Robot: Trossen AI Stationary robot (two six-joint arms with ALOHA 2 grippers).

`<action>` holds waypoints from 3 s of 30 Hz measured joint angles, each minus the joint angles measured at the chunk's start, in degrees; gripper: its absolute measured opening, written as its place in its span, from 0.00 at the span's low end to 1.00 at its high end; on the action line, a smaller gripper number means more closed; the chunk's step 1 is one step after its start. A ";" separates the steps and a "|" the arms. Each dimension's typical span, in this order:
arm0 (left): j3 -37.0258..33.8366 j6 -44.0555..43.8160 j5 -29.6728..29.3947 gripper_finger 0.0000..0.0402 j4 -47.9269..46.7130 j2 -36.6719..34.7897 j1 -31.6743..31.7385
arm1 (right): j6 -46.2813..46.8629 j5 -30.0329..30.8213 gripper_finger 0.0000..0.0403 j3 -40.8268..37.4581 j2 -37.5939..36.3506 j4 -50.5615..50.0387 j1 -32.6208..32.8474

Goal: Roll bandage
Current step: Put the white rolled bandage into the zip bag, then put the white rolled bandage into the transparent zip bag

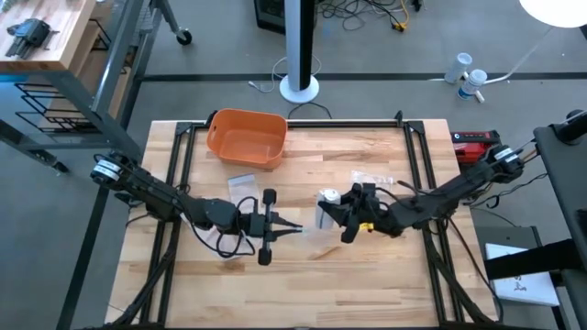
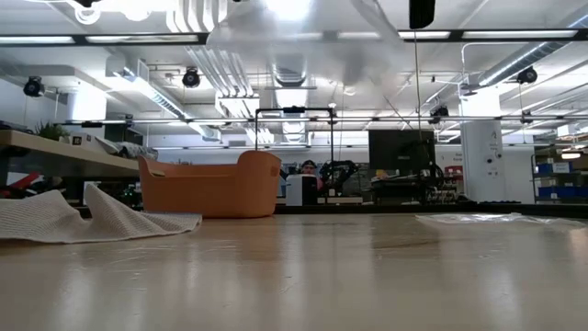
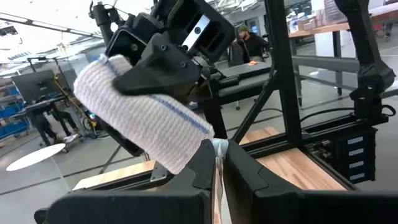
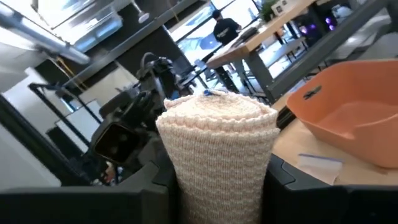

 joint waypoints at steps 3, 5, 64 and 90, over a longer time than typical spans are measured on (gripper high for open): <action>0.00 -0.68 -1.39 0.02 -0.03 0.00 0.00 | 1.99 -3.10 0.28 0.00 0.69 -0.06 -0.64; 0.00 -0.83 -1.55 0.02 -0.20 0.00 0.02 | 2.59 -5.51 0.29 0.09 1.08 0.35 -0.92; 0.72 -9.62 -18.19 0.02 -27.87 -11.56 4.01 | 6.55 -27.09 0.52 2.01 14.29 -61.93 -3.69; 0.72 -5.52 0.05 0.02 -8.44 -9.40 3.76 | -31.77 -19.15 0.56 6.99 -11.08 -47.94 -3.54</action>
